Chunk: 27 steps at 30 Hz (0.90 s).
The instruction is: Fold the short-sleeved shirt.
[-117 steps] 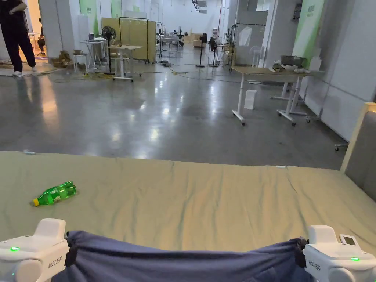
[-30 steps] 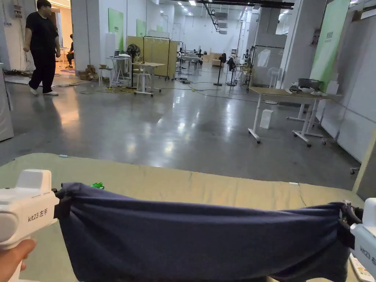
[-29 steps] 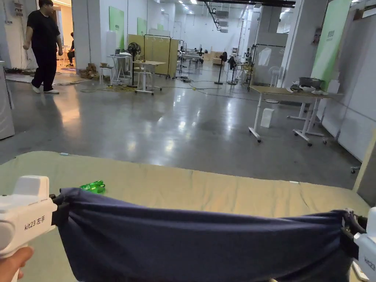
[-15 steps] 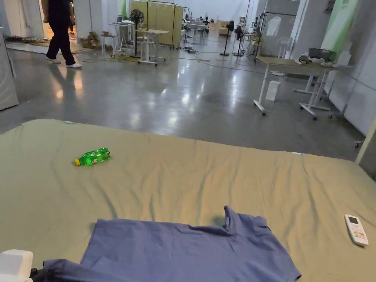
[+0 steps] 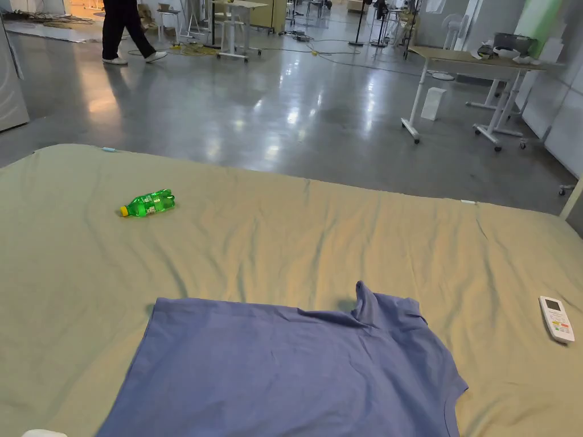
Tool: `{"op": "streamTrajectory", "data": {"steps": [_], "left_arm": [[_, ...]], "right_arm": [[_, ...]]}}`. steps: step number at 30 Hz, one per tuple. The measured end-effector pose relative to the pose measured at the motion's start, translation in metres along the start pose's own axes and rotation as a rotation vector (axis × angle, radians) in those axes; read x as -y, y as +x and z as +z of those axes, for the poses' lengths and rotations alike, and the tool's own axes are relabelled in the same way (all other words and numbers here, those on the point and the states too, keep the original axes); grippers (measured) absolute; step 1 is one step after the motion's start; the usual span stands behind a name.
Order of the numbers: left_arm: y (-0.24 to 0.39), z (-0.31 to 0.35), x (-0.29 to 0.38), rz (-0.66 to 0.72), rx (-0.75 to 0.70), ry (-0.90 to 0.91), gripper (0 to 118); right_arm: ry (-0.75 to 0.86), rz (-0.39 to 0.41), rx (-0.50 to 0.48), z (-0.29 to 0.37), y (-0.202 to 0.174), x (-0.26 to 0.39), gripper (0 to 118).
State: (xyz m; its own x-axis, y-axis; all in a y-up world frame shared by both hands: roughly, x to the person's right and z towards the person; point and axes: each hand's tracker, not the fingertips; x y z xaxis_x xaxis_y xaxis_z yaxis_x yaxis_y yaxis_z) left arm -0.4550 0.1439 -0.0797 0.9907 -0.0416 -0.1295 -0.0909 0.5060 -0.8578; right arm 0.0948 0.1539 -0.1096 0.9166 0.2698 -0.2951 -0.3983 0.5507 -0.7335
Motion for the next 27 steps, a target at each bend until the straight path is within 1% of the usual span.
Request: {"op": "streamTrajectory", "data": {"steps": [2, 4, 6, 7, 9, 10, 11, 12, 13, 14, 15, 16, 17, 18, 20, 22, 23, 26, 27], "left_arm": [[0.004, -0.014, 0.003, -0.015, -0.006, -0.047, 7], [0.007, -0.023, 0.004, -0.016, -0.013, -0.05, 7], [0.007, -0.031, 0.003, -0.018, -0.023, -0.053, 8], [0.007, -0.031, 0.002, -0.011, -0.025, -0.051, 9], [0.008, -0.028, 0.002, 0.014, -0.025, -0.053, 9], [0.007, -0.027, 0.001, 0.022, -0.023, -0.053, 11], [0.006, -0.023, 0.0, 0.03, -0.031, -0.053, 13], [0.006, -0.021, -0.002, 0.032, -0.062, -0.053, 20], [0.004, -0.019, -0.003, 0.029, -0.09, -0.049, 33], [0.003, -0.014, -0.006, 0.028, -0.099, -0.021, 52], [0.001, -0.008, -0.01, 0.044, -0.082, 0.028, 64], [-0.001, -0.001, -0.013, 0.066, -0.062, 0.069, 68], [-0.002, 0.006, -0.018, 0.1, -0.038, 0.119, 68], [-0.002, 0.011, -0.023, 0.123, -0.019, 0.161, 68], [0.003, 0.024, -0.034, 0.164, 0.008, 0.261, 68], [0.011, 0.034, -0.044, 0.169, 0.02, 0.344, 68], [0.017, 0.038, -0.05, 0.162, 0.022, 0.387, 67], [0.037, 0.049, -0.062, 0.144, -0.001, 0.492, 67], [0.043, 0.052, -0.065, 0.145, -0.01, 0.529, 65]], "right_arm": [[-0.024, -0.011, 0.003, -0.011, -0.001, 0.002, 3], [-0.034, -0.034, 0.006, -0.012, -0.001, 0.001, 4], [-0.054, -0.052, 0.011, -0.018, -0.001, 0.001, 13], [-0.058, -0.052, 0.012, -0.004, -0.006, -0.006, 16], [-0.053, -0.074, 0.017, -0.002, -0.007, -0.007, 21], [-0.051, -0.081, 0.024, -0.001, -0.008, -0.008, 35], [-0.045, -0.09, 0.032, -0.001, -0.007, -0.009, 53], [-0.029, -0.098, 0.039, 0.002, -0.006, -0.011, 62], [0.004, -0.11, 0.051, 0.007, -0.006, -0.013, 65], [0.05, -0.123, 0.07, 0.012, -0.006, -0.018, 66], [0.087, -0.131, 0.078, 0.016, -0.006, -0.022, 69], [0.129, -0.139, 0.076, 0.021, -0.006, -0.027, 74], [0.175, -0.144, 0.075, 0.026, -0.006, -0.032, 80], [0.216, -0.149, 0.074, 0.03, -0.006, -0.037, 83], [0.323, -0.169, 0.074, 0.032, -0.009, -0.048, 83], [0.405, -0.177, 0.079, 0.037, -0.014, -0.06, 83], [0.446, -0.196, 0.087, 0.026, -0.017, -0.062, 83], [0.544, -0.251, 0.088, 0.031, -0.024, -0.079, 83], [0.564, -0.264, 0.094, 0.033, -0.028, -0.085, 81]]}}
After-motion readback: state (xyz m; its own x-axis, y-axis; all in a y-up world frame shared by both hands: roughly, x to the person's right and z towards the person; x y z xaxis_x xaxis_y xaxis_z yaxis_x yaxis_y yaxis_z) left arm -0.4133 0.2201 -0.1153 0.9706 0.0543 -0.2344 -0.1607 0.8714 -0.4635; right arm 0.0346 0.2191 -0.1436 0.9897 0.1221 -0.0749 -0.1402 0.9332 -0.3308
